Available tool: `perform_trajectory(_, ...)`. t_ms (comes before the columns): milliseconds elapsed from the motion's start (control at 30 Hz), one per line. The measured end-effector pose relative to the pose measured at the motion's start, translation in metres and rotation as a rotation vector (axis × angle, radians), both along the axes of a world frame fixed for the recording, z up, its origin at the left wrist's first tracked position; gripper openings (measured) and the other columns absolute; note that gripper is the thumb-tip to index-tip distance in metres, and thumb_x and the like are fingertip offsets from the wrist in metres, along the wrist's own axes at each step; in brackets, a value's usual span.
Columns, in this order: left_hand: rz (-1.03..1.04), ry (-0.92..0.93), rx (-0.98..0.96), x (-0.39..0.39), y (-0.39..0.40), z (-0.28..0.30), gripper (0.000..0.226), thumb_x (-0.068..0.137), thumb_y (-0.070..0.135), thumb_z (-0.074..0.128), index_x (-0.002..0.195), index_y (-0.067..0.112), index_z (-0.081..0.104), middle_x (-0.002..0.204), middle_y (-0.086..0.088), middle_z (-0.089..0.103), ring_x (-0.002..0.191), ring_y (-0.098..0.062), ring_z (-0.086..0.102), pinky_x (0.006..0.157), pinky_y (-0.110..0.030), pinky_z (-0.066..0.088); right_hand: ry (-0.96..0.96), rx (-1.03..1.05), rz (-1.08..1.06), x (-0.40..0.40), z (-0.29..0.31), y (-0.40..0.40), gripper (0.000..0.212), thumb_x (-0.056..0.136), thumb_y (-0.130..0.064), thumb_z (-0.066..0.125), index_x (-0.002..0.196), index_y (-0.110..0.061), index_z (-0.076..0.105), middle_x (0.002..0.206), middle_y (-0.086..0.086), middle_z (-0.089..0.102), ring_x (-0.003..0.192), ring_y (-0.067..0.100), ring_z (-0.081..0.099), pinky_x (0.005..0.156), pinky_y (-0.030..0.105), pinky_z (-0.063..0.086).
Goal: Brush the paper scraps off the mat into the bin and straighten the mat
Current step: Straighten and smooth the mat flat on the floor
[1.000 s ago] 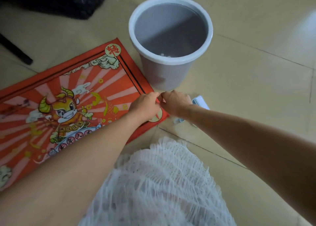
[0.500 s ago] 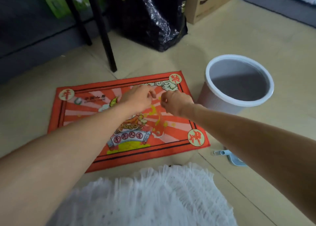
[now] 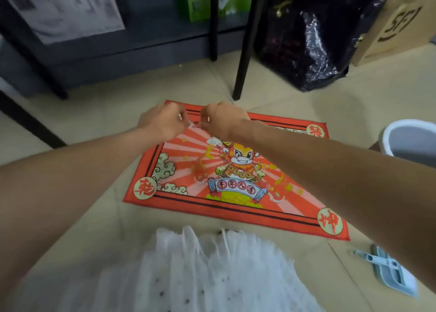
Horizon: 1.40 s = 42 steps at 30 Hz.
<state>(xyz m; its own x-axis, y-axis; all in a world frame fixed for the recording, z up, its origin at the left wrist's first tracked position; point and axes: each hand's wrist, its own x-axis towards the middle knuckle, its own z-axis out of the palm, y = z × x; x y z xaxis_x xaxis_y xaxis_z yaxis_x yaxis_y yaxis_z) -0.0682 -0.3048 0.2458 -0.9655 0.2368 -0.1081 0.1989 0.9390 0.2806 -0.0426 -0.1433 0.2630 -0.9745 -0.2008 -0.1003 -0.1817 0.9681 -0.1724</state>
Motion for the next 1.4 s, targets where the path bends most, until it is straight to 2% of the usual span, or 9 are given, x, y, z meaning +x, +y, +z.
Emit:
perform_trajectory(167, 0.093, -0.024, 0.002, -0.004, -0.047, -0.013, 0.014, 0.090, 0.030, 0.052, 0.089, 0.034, 0.065, 0.096, 0.001, 0.071, 0.096, -0.028, 0.065, 0.084, -0.041, 0.053, 0.028, 0.019, 0.087, -0.019, -0.006, -0.036, 0.028, 0.095, -0.028, 0.043, 0.112, -0.019, 0.064, 0.100, 0.005, 0.068, 0.093, 0.029, 0.063, 0.067, 0.028, 0.041)
perform_trajectory(267, 0.133, -0.049, 0.014, -0.013, -0.064, -0.026, 0.013, 0.090, 0.028, 0.053, 0.089, 0.034, 0.064, 0.095, 0.003, 0.070, 0.094, -0.026, 0.065, 0.085, -0.040, 0.052, 0.017, 0.044, 0.107, -0.029, -0.017, -0.046, 0.027, 0.096, -0.031, 0.042, 0.112, -0.019, 0.061, 0.096, 0.004, 0.065, 0.079, 0.026, 0.055, 0.063, 0.029, 0.039)
perform_trajectory(500, 0.144, -0.090, 0.022, -0.045, -0.079, -0.068, 0.009, 0.093, 0.032, 0.053, 0.094, 0.032, 0.062, 0.094, 0.003, 0.069, 0.091, -0.023, 0.064, 0.075, -0.034, 0.047, -0.048, 0.117, 0.134, -0.059, -0.048, -0.053, 0.028, 0.097, -0.029, 0.042, 0.115, -0.017, 0.059, 0.107, 0.009, 0.063, 0.087, 0.031, 0.059, 0.067, 0.031, 0.040)
perform_trajectory(600, 0.167, -0.094, 0.016, -0.061, -0.083, -0.093, 0.008, 0.093, 0.033, 0.052, 0.093, 0.032, 0.060, 0.096, 0.004, 0.066, 0.085, -0.022, 0.060, 0.071, -0.031, 0.039, -0.068, 0.163, 0.125, -0.081, -0.064, -0.058, 0.025, 0.096, -0.028, 0.044, 0.113, -0.018, 0.060, 0.105, 0.008, 0.062, 0.081, 0.029, 0.057, 0.066, 0.030, 0.041)
perform_trajectory(700, 0.176, -0.115, 0.019, -0.076, -0.087, -0.121, 0.010, 0.093, 0.033, 0.053, 0.098, 0.030, 0.061, 0.098, 0.003, 0.067, 0.085, -0.023, 0.060, 0.071, -0.030, 0.039, -0.088, 0.187, 0.135, -0.102, -0.085, -0.066, 0.024, 0.097, -0.026, 0.043, 0.111, -0.017, 0.060, 0.103, 0.007, 0.062, 0.078, 0.027, 0.053, 0.065, 0.031, 0.040)
perform_trajectory(900, 0.197, -0.127, 0.041, -0.102, -0.095, -0.176, 0.012, 0.095, 0.030, 0.051, 0.102, 0.027, 0.060, 0.102, 0.000, 0.069, 0.088, -0.026, 0.063, 0.070, -0.030, 0.039, -0.141, 0.231, 0.165, -0.135, -0.137, -0.086, 0.028, 0.097, -0.025, 0.041, 0.118, -0.018, 0.058, 0.115, 0.009, 0.060, 0.092, 0.029, 0.057, 0.067, 0.031, 0.036)
perform_trajectory(1067, 0.233, -0.139, 0.063, -0.119, -0.103, -0.218, 0.014, 0.092, 0.031, 0.058, 0.105, 0.026, 0.060, 0.099, 0.000, 0.067, 0.092, -0.025, 0.062, 0.072, -0.031, 0.040, -0.200, 0.230, 0.147, -0.158, -0.187, -0.102, 0.032, 0.098, -0.026, 0.043, 0.126, -0.015, 0.054, 0.123, 0.014, 0.055, 0.108, 0.033, 0.057, 0.078, 0.035, 0.043)
perform_trajectory(1267, 0.296, -0.144, 0.087, -0.131, -0.123, -0.263, 0.033, 0.088, 0.028, 0.065, 0.119, 0.022, 0.055, 0.129, -0.007, 0.048, 0.120, -0.030, 0.047, 0.081, -0.040, 0.041, -0.258, 0.176, 0.136, -0.172, -0.244, -0.108, 0.030, 0.095, -0.019, 0.046, 0.125, -0.017, 0.051, 0.121, 0.009, 0.056, 0.108, 0.030, 0.057, 0.075, 0.033, 0.041)
perform_trajectory(1400, 0.300, -0.197, 0.100, -0.139, -0.130, -0.281, 0.052, 0.086, 0.025, 0.069, 0.134, 0.027, 0.046, 0.147, -0.003, 0.031, 0.127, -0.031, 0.039, 0.084, -0.042, 0.042, -0.264, 0.131, 0.111, -0.179, -0.271, -0.116, 0.047, 0.093, -0.019, 0.051, 0.138, -0.018, 0.037, 0.129, 0.009, 0.046, 0.119, 0.032, 0.047, 0.084, 0.039, 0.044)
